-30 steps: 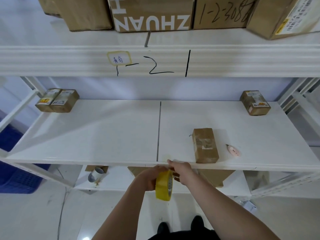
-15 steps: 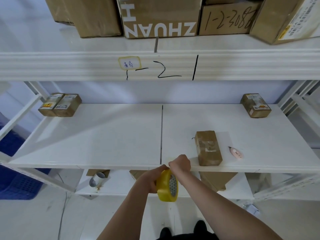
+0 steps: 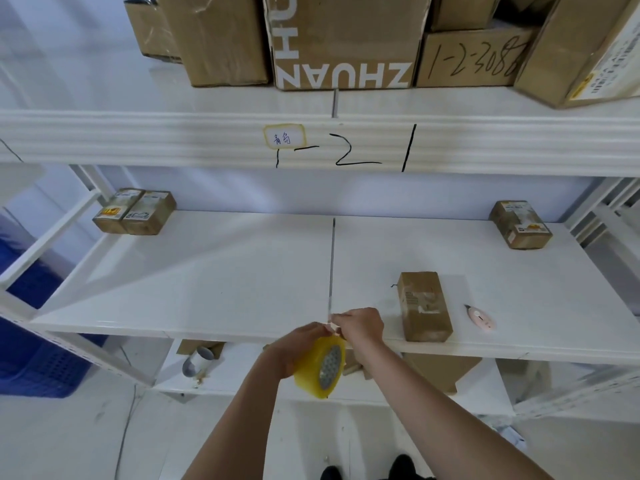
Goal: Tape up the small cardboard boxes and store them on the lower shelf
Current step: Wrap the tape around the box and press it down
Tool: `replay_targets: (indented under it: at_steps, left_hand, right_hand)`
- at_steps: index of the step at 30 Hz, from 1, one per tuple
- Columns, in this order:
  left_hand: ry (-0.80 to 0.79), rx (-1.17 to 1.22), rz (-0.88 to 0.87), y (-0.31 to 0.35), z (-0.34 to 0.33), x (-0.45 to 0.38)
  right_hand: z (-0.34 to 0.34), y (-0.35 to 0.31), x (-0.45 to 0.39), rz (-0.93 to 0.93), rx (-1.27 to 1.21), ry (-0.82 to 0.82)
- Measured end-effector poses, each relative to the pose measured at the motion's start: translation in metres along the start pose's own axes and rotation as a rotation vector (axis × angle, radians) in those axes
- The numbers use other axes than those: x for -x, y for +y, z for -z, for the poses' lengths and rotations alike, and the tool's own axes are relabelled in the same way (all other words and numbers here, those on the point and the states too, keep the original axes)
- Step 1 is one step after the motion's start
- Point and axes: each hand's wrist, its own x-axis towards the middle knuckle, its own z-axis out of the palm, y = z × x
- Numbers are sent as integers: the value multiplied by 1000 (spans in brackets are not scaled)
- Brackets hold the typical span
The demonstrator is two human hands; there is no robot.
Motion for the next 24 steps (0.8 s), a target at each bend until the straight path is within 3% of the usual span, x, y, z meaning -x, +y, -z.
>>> replay_targets:
  at_steps: [4,8,14,16,20,24]
  left_hand:
    - [82,-468,-55,32,8,6]
    - [27,-710,-60,57,4,11]
    - [58,-813,-141,83,-14,3]
    - [72,-718,-163,85,-18,0]
    - [-45,-483,-207,90,-26,-2]
    - [-39,-631,-295,107,-35,1]
  right_hand:
    - [19,0,2,-235,-396,-138]
    - [43,0,-4,-292,-455,-243]
    - [82,-4,-19,-310,-491,-254]
    - [97,-6,-26,-280,-482,-255]
    - [129,-14,-38,-271,-476,-238]
    - [153,-22,-49,-287,-462,-248]
